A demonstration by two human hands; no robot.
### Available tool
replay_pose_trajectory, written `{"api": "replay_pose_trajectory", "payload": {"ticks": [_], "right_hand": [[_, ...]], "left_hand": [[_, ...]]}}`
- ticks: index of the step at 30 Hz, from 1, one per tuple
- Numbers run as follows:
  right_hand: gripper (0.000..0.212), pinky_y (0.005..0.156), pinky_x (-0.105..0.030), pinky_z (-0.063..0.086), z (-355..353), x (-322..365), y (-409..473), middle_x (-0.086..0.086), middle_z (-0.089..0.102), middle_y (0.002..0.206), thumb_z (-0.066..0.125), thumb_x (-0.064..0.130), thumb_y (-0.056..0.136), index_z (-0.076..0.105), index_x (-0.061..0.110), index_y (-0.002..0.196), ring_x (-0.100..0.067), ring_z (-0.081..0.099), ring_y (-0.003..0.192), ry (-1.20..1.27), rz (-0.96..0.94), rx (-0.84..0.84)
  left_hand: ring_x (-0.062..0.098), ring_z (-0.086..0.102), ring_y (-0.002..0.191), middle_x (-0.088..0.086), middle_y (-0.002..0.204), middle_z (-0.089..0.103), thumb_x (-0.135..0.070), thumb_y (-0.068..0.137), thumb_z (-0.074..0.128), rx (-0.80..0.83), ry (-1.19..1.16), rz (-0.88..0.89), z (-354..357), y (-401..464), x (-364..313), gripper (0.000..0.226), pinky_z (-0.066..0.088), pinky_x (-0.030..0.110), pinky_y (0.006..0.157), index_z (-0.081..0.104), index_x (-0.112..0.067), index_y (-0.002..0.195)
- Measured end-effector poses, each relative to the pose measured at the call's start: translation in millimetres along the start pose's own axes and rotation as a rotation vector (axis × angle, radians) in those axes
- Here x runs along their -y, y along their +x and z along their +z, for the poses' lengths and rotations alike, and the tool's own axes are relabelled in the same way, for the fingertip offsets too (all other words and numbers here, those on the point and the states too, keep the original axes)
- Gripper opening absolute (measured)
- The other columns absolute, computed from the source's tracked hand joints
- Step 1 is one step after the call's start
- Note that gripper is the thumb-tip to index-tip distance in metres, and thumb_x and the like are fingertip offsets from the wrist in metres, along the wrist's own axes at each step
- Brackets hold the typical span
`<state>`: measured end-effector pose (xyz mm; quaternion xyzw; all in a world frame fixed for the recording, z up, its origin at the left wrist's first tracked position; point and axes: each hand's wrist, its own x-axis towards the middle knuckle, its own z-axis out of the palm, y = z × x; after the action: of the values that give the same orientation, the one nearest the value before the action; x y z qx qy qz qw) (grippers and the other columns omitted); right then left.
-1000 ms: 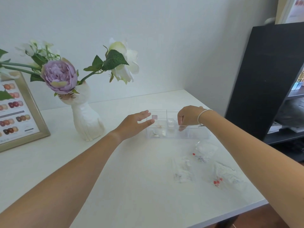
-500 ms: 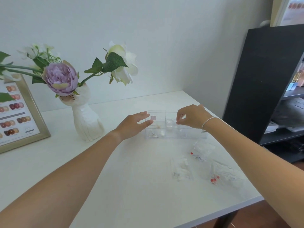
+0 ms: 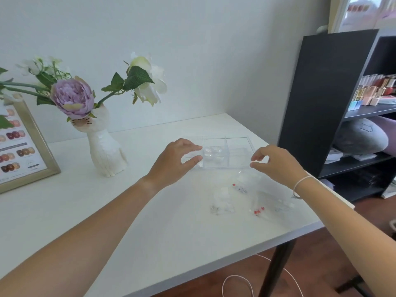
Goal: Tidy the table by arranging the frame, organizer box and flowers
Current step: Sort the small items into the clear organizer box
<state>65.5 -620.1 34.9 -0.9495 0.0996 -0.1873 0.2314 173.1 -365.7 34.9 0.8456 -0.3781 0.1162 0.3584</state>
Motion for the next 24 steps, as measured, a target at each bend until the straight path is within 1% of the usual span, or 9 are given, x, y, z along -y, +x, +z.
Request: {"api": "replay_pose_trajectory", "payload": {"ticks": [2, 5, 8, 11, 13, 17, 19, 21, 24], "right_hand": [[0.015, 0.083, -0.031, 0.045, 3, -3, -5, 0.005, 0.061, 0.098, 0.063, 0.037, 0.079, 0.061, 0.027, 0.091, -0.013, 0.053, 0.085, -0.030, 0.057, 0.066], [0.037, 0.091, -0.033, 0.043, 9, -4, -11, 0.002, 0.058, 0.110, 0.063, 0.044, 0.078, 0.060, 0.023, 0.108, -0.016, 0.054, 0.096, -0.076, 0.167, 0.174], [0.048, 0.094, -0.036, 0.043, 14, -4, -14, -0.002, 0.056, 0.118, 0.063, 0.048, 0.077, 0.058, 0.020, 0.116, -0.022, 0.054, 0.107, -0.120, 0.229, 0.183], [0.043, 0.089, -0.034, 0.044, 15, -3, -15, -0.003, 0.057, 0.114, 0.064, 0.046, 0.076, 0.059, 0.019, 0.110, -0.023, 0.054, 0.104, -0.082, 0.264, 0.181], [0.038, 0.085, -0.032, 0.044, 16, -2, -15, 0.000, 0.057, 0.108, 0.065, 0.042, 0.075, 0.059, 0.019, 0.105, -0.021, 0.054, 0.100, -0.033, 0.283, 0.181], [0.032, 0.079, -0.029, 0.041, 18, -2, -17, 0.004, 0.052, 0.098, 0.067, 0.035, 0.075, 0.054, 0.020, 0.100, -0.019, 0.051, 0.096, 0.068, 0.318, 0.192], [0.026, 0.072, -0.027, 0.038, 18, -2, -16, 0.004, 0.052, 0.093, 0.067, 0.028, 0.076, 0.052, 0.020, 0.095, -0.018, 0.051, 0.088, 0.162, 0.322, 0.165], [0.020, 0.065, -0.025, 0.036, 17, -4, -16, 0.003, 0.054, 0.088, 0.066, 0.021, 0.077, 0.052, 0.019, 0.091, -0.015, 0.050, 0.079, 0.219, 0.299, 0.135], [0.013, 0.058, -0.022, 0.036, 9, -8, -14, 0.002, 0.056, 0.083, 0.064, 0.017, 0.079, 0.053, 0.020, 0.086, -0.011, 0.050, 0.068, 0.320, 0.290, 0.121]], "left_hand": [[0.007, 0.052, 0.099, -0.011, 0.110, 0.056, -0.038, 0.087, 0.058, 0.024, -0.004, 0.005, 6, -6, -8, 0.027, 0.035, 0.009, 0.072, 0.065, -0.029, 0.112], [0.008, 0.052, 0.088, -0.009, 0.105, 0.060, -0.039, 0.086, 0.059, 0.123, 0.012, -0.003, 17, -16, -18, 0.028, 0.036, 0.005, 0.066, 0.064, -0.030, 0.111], [0.010, 0.052, 0.090, -0.010, 0.105, 0.058, -0.044, 0.083, 0.060, 0.297, 0.010, -0.079, 25, -24, -24, 0.036, 0.037, 0.008, 0.071, 0.061, -0.031, 0.117], [0.014, 0.049, 0.102, -0.013, 0.107, 0.050, -0.051, 0.080, 0.060, 0.441, 0.119, -0.112, 32, -29, -28, 0.049, 0.039, 0.023, 0.088, 0.056, -0.030, 0.124], [0.014, 0.045, 0.103, -0.012, 0.108, 0.046, -0.053, 0.079, 0.061, 0.489, 0.153, -0.129, 32, -31, -30, 0.051, 0.039, 0.029, 0.093, 0.056, -0.029, 0.124], [0.012, 0.043, 0.095, -0.011, 0.102, 0.046, -0.047, 0.080, 0.063, 0.507, 0.138, -0.132, 32, -30, -34, 0.040, 0.037, 0.025, 0.084, 0.059, -0.028, 0.115], [0.008, 0.044, 0.090, -0.010, 0.101, 0.048, -0.043, 0.080, 0.064, 0.504, 0.115, -0.134, 32, -30, -35, 0.035, 0.035, 0.022, 0.079, 0.060, -0.026, 0.110], [0.000, 0.045, 0.082, -0.010, 0.100, 0.051, -0.038, 0.081, 0.065, 0.502, 0.088, -0.134, 32, -30, -36, 0.027, 0.035, 0.019, 0.074, 0.061, -0.025, 0.105], [-0.003, 0.048, 0.071, -0.012, 0.090, 0.056, -0.028, 0.081, 0.064, 0.469, 0.020, -0.141, 31, -29, -37, 0.009, 0.038, 0.013, 0.066, 0.061, -0.027, 0.090]]}}
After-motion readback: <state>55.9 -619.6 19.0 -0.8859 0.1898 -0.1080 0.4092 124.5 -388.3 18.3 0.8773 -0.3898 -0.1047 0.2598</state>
